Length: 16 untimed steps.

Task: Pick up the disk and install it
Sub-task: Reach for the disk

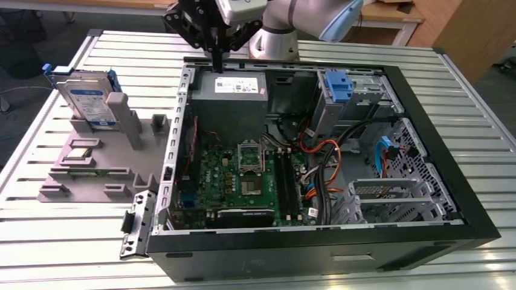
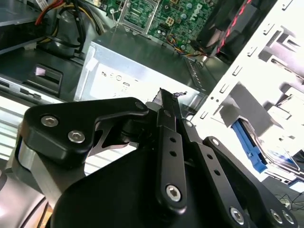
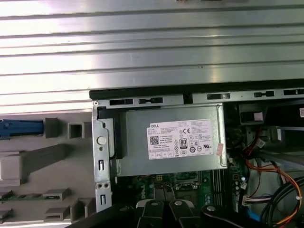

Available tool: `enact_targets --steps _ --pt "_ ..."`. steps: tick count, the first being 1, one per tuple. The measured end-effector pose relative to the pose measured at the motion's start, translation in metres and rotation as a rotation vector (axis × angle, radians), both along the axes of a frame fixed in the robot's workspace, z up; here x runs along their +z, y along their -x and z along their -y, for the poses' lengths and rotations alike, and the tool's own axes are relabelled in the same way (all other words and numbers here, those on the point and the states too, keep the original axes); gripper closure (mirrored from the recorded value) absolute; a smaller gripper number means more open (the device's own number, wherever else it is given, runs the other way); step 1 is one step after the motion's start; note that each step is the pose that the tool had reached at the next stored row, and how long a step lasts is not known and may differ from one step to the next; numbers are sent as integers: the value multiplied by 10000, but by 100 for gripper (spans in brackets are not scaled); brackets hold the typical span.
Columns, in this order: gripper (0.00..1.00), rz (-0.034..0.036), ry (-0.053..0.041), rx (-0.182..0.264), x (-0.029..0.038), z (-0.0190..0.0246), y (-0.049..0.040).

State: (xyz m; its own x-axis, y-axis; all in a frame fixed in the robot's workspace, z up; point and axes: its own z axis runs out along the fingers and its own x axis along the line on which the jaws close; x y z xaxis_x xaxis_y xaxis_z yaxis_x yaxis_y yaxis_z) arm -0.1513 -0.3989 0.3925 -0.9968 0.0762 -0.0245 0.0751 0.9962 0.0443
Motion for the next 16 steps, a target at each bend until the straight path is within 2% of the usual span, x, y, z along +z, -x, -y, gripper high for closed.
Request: enact_targets --steps 16 --pt "89 0 0 0 -3 0 217"
